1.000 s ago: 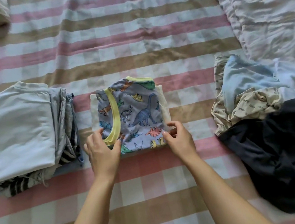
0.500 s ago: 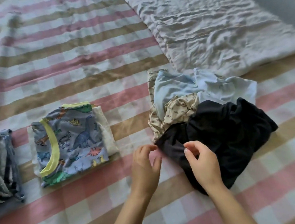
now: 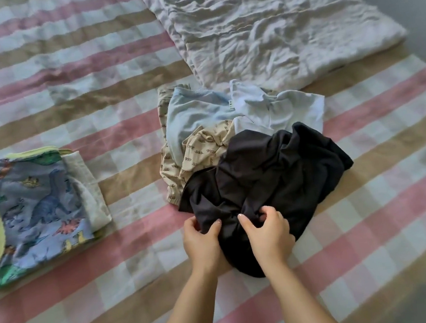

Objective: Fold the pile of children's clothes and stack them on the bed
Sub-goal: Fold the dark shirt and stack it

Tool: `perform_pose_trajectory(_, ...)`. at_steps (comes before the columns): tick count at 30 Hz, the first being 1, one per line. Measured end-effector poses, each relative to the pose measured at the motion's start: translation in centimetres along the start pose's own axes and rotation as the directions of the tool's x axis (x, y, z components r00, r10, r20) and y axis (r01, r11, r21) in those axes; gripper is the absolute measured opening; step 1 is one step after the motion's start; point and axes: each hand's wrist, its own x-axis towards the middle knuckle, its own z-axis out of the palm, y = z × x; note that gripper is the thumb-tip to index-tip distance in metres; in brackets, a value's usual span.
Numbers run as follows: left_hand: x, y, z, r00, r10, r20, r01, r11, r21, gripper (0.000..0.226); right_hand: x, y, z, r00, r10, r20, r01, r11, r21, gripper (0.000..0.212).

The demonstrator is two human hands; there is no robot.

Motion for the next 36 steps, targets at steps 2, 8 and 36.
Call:
perform_pose_trajectory(2, -0.1, 0.0, -0.6, 1.000, 0.022, 0.008, -0.022, 0.999, -0.036, 0.018, 0.2, -0.4, 0.0, 1.000, 0.025, 0.011, -0.026, 0.998, 0.049, 0.026)
perform_pose_trajectory(8, -2.5, 1.8, -5.0, 0.997, 0.057, 0.059, -0.038, 0.957, -0.286, 0.017, -3.0, -2.0, -2.6, 0.993, -0.118, 0.008, 0.110, 0.948, 0.300, 0.012)
perform_pose_trajectory(36, -6.2, -8.6, -34.4, 0.973, -0.097, -0.208, 0.040, 0.965, -0.261, 0.032, -28.0, -7.5, 9.4, 0.830, -0.377, 0.411, 0.185, 0.881, 0.435, 0.014)
